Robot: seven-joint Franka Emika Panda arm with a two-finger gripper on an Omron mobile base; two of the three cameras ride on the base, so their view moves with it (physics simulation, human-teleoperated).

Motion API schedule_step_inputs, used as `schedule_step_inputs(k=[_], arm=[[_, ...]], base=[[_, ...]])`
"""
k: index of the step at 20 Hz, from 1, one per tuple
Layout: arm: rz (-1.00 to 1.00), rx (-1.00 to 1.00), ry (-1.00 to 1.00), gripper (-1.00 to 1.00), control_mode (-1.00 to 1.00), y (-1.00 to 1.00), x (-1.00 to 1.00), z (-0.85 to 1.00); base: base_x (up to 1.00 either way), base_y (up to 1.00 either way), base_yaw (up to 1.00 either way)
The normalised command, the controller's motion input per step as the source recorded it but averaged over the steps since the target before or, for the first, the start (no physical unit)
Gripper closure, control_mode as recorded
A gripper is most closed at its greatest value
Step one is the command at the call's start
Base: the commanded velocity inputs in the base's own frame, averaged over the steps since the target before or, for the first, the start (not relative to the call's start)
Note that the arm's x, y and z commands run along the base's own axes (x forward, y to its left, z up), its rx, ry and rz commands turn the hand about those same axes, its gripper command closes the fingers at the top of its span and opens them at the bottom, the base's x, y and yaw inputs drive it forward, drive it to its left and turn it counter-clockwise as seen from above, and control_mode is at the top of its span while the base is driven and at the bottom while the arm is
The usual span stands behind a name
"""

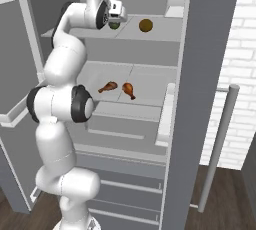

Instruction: Place one avocado and one chicken drumstick in each tupperware on the nearby counter, to pack two identical lunches.

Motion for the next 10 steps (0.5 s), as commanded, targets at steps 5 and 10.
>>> schedule_step_inputs(k=[5,10], arm=[[0.00,0.00,0.03,-1.00,-1.00,0.00,0.64,-0.05],[0.00,0.00,0.01,-1.00,-1.00,0.00,0.46,-0.09]], base=[[0.00,0.00,0.00],[0.00,0.00,0.00]])
